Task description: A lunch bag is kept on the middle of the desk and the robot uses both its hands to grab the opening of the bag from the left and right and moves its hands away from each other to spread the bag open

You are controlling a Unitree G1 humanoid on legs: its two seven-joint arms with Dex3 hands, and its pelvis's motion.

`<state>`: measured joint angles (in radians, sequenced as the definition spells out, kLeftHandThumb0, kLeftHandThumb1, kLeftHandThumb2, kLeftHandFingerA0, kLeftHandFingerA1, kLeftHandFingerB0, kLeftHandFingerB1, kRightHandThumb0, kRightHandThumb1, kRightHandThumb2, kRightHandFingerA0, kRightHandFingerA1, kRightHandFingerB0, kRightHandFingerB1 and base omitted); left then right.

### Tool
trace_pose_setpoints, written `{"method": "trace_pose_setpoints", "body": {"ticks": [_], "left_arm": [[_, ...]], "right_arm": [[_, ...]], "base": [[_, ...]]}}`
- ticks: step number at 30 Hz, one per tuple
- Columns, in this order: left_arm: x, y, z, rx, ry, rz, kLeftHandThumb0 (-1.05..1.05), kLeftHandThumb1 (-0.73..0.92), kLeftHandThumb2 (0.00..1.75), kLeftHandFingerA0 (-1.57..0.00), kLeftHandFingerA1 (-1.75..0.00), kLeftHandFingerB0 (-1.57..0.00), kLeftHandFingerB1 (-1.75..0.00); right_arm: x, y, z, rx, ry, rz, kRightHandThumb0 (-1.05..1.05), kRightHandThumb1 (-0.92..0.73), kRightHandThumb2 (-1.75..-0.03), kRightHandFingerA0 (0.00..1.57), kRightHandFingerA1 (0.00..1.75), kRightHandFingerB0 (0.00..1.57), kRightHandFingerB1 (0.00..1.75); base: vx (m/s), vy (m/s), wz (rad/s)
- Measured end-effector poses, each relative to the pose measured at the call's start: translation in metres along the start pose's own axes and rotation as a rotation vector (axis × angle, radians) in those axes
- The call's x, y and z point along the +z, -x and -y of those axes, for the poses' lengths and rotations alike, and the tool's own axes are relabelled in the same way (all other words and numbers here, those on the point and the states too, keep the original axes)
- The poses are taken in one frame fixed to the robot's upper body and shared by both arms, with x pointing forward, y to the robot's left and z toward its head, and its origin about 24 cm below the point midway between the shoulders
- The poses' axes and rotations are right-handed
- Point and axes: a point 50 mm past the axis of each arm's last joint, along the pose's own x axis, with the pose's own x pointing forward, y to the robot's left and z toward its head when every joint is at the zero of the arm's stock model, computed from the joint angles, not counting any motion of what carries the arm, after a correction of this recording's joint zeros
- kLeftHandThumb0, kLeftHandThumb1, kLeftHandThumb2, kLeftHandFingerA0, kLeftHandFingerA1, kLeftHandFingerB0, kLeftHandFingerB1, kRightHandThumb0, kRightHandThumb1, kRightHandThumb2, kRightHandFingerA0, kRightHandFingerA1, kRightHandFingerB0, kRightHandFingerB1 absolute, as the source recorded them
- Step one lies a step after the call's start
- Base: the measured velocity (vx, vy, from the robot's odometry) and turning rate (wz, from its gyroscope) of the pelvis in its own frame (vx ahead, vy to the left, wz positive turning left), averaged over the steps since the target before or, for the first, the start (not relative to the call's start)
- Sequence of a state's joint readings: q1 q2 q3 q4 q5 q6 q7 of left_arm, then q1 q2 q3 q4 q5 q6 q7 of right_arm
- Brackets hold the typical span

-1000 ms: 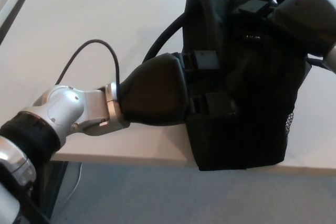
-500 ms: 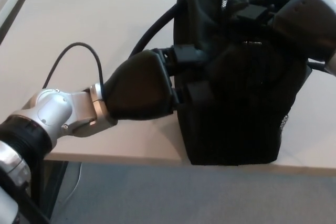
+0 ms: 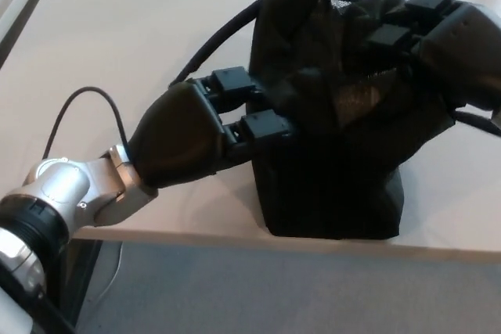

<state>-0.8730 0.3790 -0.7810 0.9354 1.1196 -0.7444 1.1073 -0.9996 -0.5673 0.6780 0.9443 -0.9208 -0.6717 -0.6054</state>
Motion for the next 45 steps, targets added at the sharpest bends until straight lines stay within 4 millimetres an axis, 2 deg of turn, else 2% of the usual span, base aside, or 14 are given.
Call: {"method": "trace_pose_setpoints", "body": {"ticks": [3, 9, 16, 22, 33, 36, 37, 38, 39, 40, 41, 42, 43, 45], "left_arm": [[-0.004, 0.01, 0.003, -0.012, 0.019, -0.066, -0.06, 0.45, 0.82, -0.96, -1.14, -0.93, -0.81], [-0.005, 0.029, 0.013, -0.042, 0.059, -0.175, -0.05, 0.53, 0.75, -0.91, -1.16, -0.93, -0.73], [-0.001, 0.039, 0.019, -0.035, 0.104, -0.245, -0.06, 0.56, 0.7, -0.88, -1.19, -0.92, -0.71], [0.004, 0.042, 0.022, -0.022, 0.147, -0.276, -0.07, 0.56, 0.67, -0.88, -1.21, -0.93, -0.7], [0.005, 0.038, 0.022, -0.002, 0.175, -0.282, -0.09, 0.6, 0.66, -0.87, -1.2, -0.9, -0.71], [0.005, 0.035, 0.019, 0.009, 0.172, -0.265, -0.08, 0.6, 0.59, -0.79, -1.27, -0.88, -0.63], [0.004, 0.033, 0.016, 0.019, 0.167, -0.252, -0.08, 0.61, 0.58, -0.79, -1.13, -0.84, -0.59], [0.003, 0.03, 0.014, 0.028, 0.162, -0.24, -0.08, 0.6, 0.59, -0.82, -0.9, -0.79, -0.56], [0.002, 0.026, 0.009, 0.044, 0.153, -0.22, -0.08, 0.6, 0.59, -0.82, -0.9, -0.79, -0.56], [0.001, 0.023, 0.006, 0.056, 0.146, -0.207, -0.1, 0.55, 0.61, -0.74, -0.69, -0.72, -0.52], [-0.001, 0.019, 0.0, 0.078, 0.132, -0.185, -0.01, 0.55, 0.59, -0.48, -0.39, -0.36, -0.33], [-0.003, 0.016, -0.004, 0.098, 0.121, -0.166, -0.01, 0.55, 0.59, -0.48, -0.39, -0.36, -0.33], [-0.004, 0.008, -0.014, 0.146, 0.098, -0.13, 0.03, 0.38, 0.9, -0.21, -0.53, -0.17, -0.5], [-0.006, -0.005, -0.028, 0.226, 0.064, -0.076, 0.08, 0.51, 0.66, -0.2, -0.32, -0.09, -0.29]], "right_arm": [[0.001, 0.005, -0.005, -0.012, 0.008, 0.014, -0.25, -0.57, -0.58, 0.78, 1.42, 0.8, 0.96], [0.002, 0.018, -0.013, -0.034, -0.014, 0.019, -0.24, -0.58, -0.58, 0.81, 1.37, 0.81, 0.91], [0.001, 0.03, -0.02, -0.051, -0.047, -0.006, -0.2, -0.58, -0.59, 0.76, 1.51, 0.64, 1.34], [0.006, 0.036, -0.029, -0.068, -0.086, -0.019, -0.24, -0.57, -0.58, 0.81, 1.4, 0.75, 1.08], [0.007, 0.038, -0.032, -0.086, -0.095, -0.029, -0.2, -0.58, -0.6, 0.77, 1.48, 0.68, 1.24], [0.007, 0.036, -0.031, -0.092, -0.092, -0.028, -0.22, -0.52, -0.57, 0.81, 1.3, 0.72, 0.98], [0.006, 0.035, -0.029, -0.098, -0.088, -0.027, -0.24, -0.48, -0.55, 0.85, 1.05, 0.78, 0.61], [0.006, 0.034, -0.028, -0.104, -0.085, -0.027, -0.33, -0.41, -0.78, 0.8, 0.85, 0.63, 0.6], [0.004, 0.032, -0.025, -0.117, -0.082, -0.027, -0.33, -0.41, -0.78, 0.8, 0.85, 0.63, 0.6], [0.003, 0.03, -0.022, -0.127, -0.079, -0.027, -0.42, -0.43, -0.72, 0.73, 0.6, 0.52, 0.5], [0.002, 0.026, -0.017, -0.146, -0.073, -0.025, -0.38, -0.49, -0.55, 0.55, 0.4, 0.35, 0.33], [0.0, 0.024, -0.013, -0.162, -0.067, -0.025, -0.38, -0.49, -0.55, 0.55, 0.4, 0.35, 0.33], [-0.003, 0.02, -0.003, -0.193, -0.051, -0.023, -0.36, -0.5, -0.56, 0.5, 0.39, 0.3, 0.31], [-0.007, 0.012, 0.013, -0.244, -0.029, -0.018, -0.35, -0.53, -0.56, 0.54, 0.39, 0.16, 0.27]], "base": [[0.0, 0.0, 0.0], [0.0, 0.0, 0.0], [0.0, 0.0, 0.0], [0.0, 0.0, 0.0], [0.0, 0.0, 0.0], [0.0, 0.0, 0.0], [0.0, 0.0, 0.0], [0.0, 0.0, 0.0], [0.0, 0.0, 0.0], [0.0, 0.0, 0.0], [0.0, 0.0, 0.0], [0.0, 0.0, 0.0], [0.0, 0.0, 0.0], [0.0, 0.0, 0.0]]}}
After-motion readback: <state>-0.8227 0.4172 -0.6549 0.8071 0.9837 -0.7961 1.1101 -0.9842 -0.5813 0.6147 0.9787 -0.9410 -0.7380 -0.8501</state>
